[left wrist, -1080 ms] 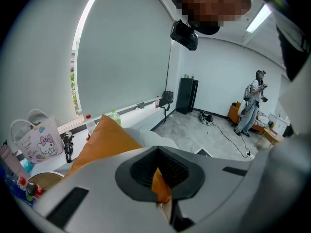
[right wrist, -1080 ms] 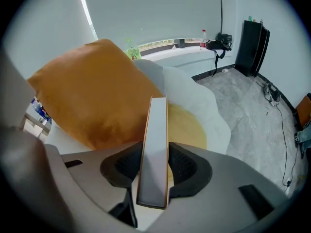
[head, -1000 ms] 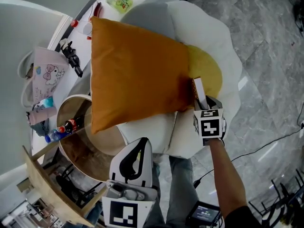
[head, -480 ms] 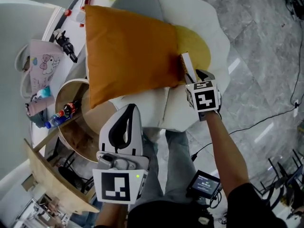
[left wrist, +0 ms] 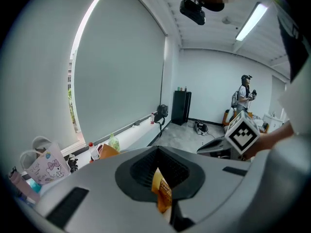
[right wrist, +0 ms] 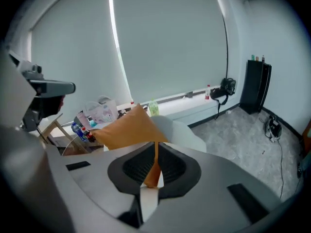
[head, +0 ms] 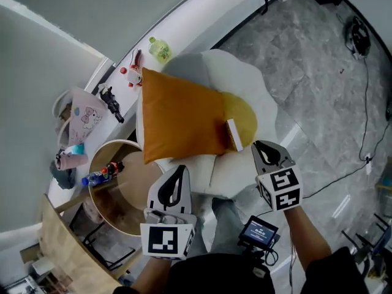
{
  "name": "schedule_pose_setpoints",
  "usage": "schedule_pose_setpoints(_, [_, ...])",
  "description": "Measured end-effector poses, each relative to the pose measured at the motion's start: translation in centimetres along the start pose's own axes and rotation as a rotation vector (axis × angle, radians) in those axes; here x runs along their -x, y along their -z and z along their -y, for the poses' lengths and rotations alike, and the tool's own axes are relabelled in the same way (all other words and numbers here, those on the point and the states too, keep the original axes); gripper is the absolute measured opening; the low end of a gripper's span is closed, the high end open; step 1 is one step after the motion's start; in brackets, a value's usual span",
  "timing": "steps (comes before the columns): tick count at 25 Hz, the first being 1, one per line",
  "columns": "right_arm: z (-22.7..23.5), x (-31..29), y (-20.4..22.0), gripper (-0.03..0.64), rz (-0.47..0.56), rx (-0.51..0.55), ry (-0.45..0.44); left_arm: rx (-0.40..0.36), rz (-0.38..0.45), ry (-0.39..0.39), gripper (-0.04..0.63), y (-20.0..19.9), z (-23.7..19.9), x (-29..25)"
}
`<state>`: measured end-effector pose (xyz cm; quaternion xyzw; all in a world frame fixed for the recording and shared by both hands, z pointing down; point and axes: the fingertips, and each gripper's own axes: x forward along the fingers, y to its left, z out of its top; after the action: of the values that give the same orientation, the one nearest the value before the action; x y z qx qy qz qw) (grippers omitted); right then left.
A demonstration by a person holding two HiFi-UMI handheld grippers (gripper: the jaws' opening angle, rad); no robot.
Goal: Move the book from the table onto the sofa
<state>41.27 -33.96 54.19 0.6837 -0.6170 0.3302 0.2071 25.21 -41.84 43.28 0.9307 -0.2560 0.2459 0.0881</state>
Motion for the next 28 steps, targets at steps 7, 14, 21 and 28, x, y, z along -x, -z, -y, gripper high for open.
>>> schedule_pose_setpoints(7, [-2.0, 12.9, -7.1, 0.026, 0.194, 0.081, 0.018, -0.014, 0.129, -0.004, 0.008, -5.7, 1.0, 5.1])
schedule_pose_setpoints(14, [-2.8, 21.3, -9.9, 0.026, 0.339, 0.084, 0.087, -0.032, 0.221, -0.025, 0.008, -8.7, 1.1, 9.5])
schedule_pose_setpoints(21, [-2.8, 24.2, -10.3, 0.026, 0.414, 0.050, 0.130, -0.047, 0.279, -0.008, 0.008, -10.3, 2.3, 11.3])
schedule_pose_setpoints(28, [-2.8, 25.3, -10.0, 0.026, 0.432, 0.062, 0.143, -0.060, 0.308, 0.008, 0.008, -11.1, 3.4, 12.1])
